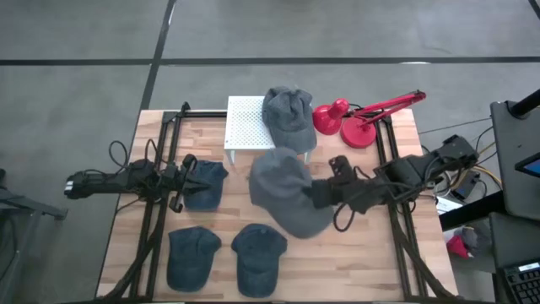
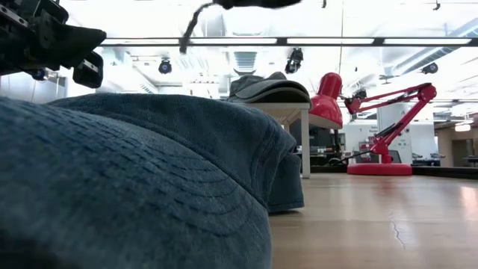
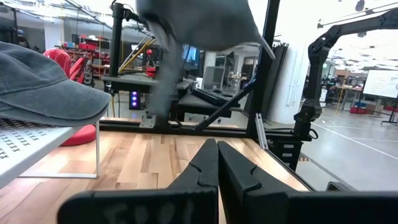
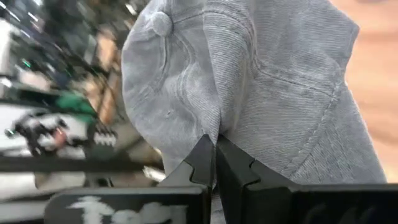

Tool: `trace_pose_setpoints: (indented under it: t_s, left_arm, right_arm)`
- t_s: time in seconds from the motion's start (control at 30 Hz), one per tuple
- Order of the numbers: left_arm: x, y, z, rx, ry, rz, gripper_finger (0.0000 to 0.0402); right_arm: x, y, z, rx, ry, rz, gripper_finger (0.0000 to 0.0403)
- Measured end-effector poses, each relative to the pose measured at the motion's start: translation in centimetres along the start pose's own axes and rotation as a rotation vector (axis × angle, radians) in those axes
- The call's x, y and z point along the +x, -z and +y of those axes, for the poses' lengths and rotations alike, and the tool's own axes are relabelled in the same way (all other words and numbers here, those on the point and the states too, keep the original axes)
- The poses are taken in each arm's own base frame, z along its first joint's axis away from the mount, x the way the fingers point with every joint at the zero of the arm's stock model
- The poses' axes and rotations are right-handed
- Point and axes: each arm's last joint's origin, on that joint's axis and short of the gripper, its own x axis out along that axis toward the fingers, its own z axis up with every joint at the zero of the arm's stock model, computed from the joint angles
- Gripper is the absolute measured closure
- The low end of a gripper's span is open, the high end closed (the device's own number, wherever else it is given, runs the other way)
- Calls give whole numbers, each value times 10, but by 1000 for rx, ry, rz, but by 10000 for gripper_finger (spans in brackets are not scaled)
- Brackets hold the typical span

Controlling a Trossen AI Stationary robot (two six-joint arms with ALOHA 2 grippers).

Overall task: Pick & Place hat
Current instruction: Stack the gray cap on the gray caps on the shelf

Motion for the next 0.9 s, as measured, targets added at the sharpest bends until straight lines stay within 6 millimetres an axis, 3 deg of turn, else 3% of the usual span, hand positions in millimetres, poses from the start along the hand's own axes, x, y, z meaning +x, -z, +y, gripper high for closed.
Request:
trace_pose_setpoints:
  t_s: [0.4,0.6,0.9]
  left_arm:
    - [0,0,0,0,0,0,401]
    - [0,0,0,0,0,0,401]
    - [0,0,0,0,0,0,401]
  right_arm:
    - [-11,-25,15,-52,-34,-590,395]
    - [-8,-45,17,-68,20,-712,395]
    - [13,-71,8,-53,115,-820,394]
